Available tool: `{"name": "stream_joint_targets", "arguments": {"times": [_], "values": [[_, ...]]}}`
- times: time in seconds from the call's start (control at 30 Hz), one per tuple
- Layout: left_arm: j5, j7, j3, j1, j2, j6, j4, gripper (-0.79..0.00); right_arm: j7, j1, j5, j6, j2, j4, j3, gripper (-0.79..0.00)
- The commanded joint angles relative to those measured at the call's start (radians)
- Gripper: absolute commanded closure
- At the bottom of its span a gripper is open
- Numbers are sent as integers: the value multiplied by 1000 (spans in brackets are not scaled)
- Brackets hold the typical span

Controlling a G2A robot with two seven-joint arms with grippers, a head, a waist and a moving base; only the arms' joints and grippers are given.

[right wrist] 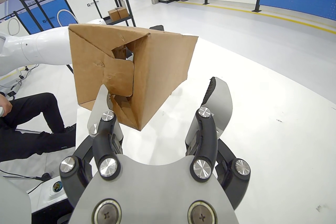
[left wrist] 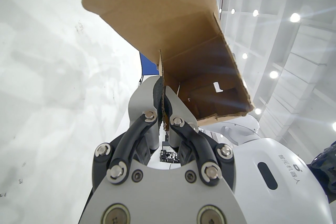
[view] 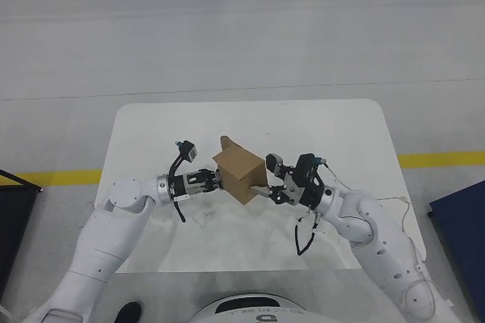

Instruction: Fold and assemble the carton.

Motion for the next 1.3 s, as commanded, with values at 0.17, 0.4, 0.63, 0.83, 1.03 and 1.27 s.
{"name": "stream_joint_targets", "arguments": {"times": [0.17, 0.4, 0.63, 0.83, 1.03, 1.27], "values": [[-37, 8, -4, -4, -1, -4, 14, 0, -59, -34, 4, -41, 8, -17, 43, -631], [-1, 6, 16, -16, -3, -36, 27, 0, -75, -50, -5, -60, 11, -30, 49, -665], [12, 2, 25, -25, -3, -57, 23, 0, -39, -25, -7, -47, 7, -12, 15, -656], [65, -5, 29, -28, 1, -93, 19, 0, -26, -7, -6, -40, 4, -2, -7, -628], [136, 22, 30, -29, 4, -134, 7, 0, -22, 1, -7, -33, 3, 2, -16, -603], [237, 82, 23, -25, 9, -218, -17, 0, -14, 0, -6, -16, 3, 1, -18, -594]]}}
